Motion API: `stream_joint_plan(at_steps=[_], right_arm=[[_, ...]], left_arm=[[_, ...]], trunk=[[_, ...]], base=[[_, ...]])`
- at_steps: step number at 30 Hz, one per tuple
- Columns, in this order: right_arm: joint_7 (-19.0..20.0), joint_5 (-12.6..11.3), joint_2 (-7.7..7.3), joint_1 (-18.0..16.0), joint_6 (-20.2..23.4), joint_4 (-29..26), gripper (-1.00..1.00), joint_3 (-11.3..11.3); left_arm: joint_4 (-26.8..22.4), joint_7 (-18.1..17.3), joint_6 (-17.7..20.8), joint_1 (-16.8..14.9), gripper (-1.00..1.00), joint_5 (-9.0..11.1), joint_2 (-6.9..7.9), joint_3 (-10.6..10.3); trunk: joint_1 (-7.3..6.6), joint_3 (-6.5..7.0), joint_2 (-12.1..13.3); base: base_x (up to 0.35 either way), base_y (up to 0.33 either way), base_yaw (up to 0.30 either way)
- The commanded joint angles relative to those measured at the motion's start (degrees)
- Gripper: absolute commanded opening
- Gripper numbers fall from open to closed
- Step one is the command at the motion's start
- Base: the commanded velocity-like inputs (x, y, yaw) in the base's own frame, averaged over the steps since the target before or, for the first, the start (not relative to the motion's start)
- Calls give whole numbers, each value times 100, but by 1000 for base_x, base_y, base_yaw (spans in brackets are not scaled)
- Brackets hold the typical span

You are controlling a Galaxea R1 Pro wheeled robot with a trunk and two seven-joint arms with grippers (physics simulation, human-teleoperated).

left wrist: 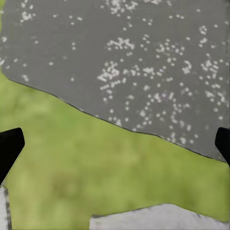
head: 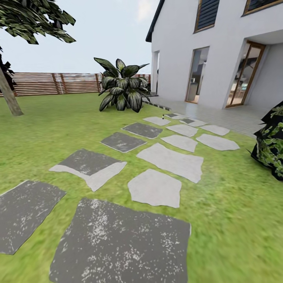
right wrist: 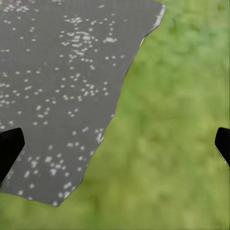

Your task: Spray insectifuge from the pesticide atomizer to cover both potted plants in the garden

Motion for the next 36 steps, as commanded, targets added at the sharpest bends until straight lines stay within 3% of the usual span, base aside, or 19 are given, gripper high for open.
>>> stream_joint_plan(at_steps=[1, 36], right_arm=[[-1, 3, -1, -3, -17, 3, 100, 2], [-1, -3, -1, -3, -17, 7, 100, 2]], left_arm=[[5, -3, -17, -5, 100, 39, 0, -4], [5, -3, -14, -8, 100, 24, 0, -4]], trunk=[[2, -5, -2], [2, -5, -2]], base=[[339, 0, 0], [339, 0, 0]])
